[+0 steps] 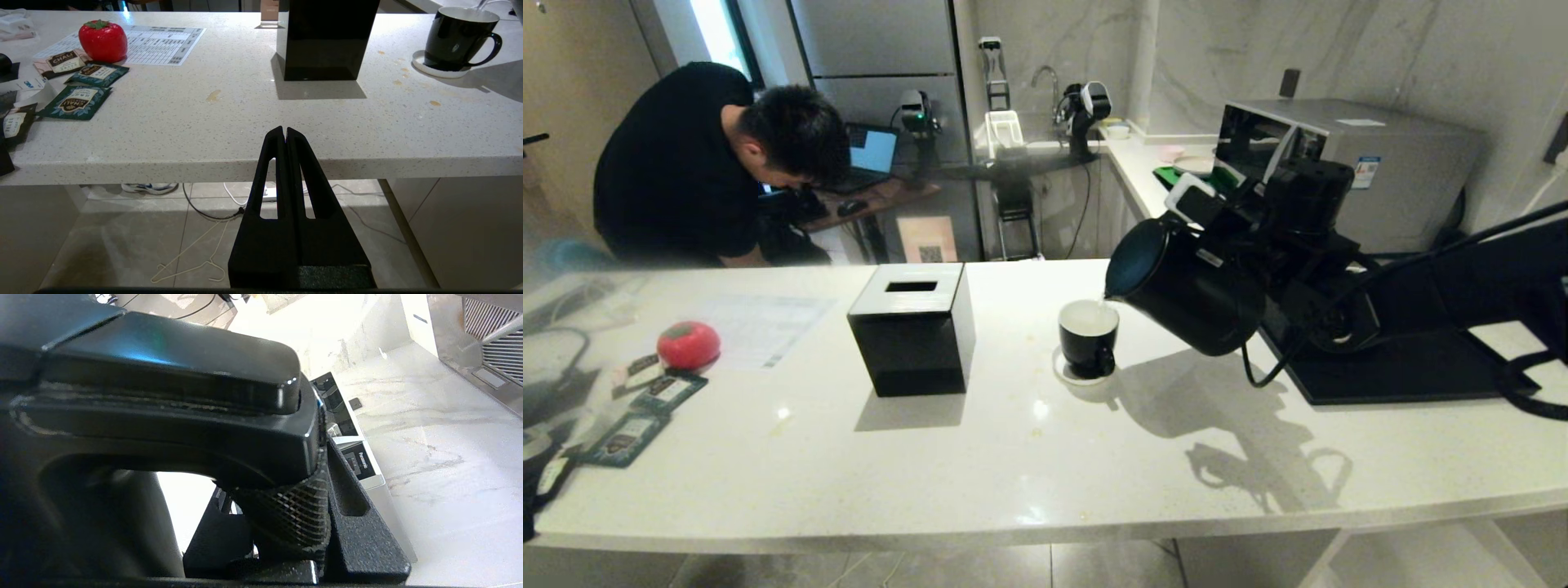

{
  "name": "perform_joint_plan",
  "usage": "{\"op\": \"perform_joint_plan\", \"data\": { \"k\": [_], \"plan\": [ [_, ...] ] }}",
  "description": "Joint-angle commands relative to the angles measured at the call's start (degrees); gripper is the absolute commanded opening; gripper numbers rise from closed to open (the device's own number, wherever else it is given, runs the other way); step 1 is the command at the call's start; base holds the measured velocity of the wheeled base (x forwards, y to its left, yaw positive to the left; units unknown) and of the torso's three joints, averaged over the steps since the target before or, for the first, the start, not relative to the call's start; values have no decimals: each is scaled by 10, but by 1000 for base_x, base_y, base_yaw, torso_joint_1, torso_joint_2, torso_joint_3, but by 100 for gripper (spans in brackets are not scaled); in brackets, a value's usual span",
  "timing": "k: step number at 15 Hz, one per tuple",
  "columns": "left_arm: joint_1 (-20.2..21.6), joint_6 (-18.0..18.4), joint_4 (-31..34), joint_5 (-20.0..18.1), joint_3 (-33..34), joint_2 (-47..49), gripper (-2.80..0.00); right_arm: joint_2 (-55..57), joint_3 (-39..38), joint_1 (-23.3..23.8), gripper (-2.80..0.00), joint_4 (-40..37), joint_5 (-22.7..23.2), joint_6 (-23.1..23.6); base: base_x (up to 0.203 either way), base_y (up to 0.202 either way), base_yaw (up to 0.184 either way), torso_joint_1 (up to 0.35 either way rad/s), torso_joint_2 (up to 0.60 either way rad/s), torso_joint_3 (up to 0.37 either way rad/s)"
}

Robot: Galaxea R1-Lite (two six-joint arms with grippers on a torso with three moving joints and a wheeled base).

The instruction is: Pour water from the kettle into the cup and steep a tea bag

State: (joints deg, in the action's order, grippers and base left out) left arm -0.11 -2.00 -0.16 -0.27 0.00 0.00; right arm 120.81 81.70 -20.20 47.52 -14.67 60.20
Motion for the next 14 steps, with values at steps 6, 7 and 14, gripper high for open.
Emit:
{"op": "perform_joint_plan", "data": {
  "k": [6, 7, 14],
  "plan": [
    [0, 0, 0, 0, 0, 0, -280, 0, -3, 0, -280, 4, -1, 2, 0, 0, 0, 0, 0, 0],
    [0, 0, 0, 0, 0, 0, -280, 0, -4, 0, -280, 4, -1, 1, 0, 0, 0, 0, 0, 0],
    [0, 0, 0, 0, 0, 0, -280, 4, -6, 0, -280, 10, 0, 0, 0, 0, 0, 0, 0, 0]
  ]
}}
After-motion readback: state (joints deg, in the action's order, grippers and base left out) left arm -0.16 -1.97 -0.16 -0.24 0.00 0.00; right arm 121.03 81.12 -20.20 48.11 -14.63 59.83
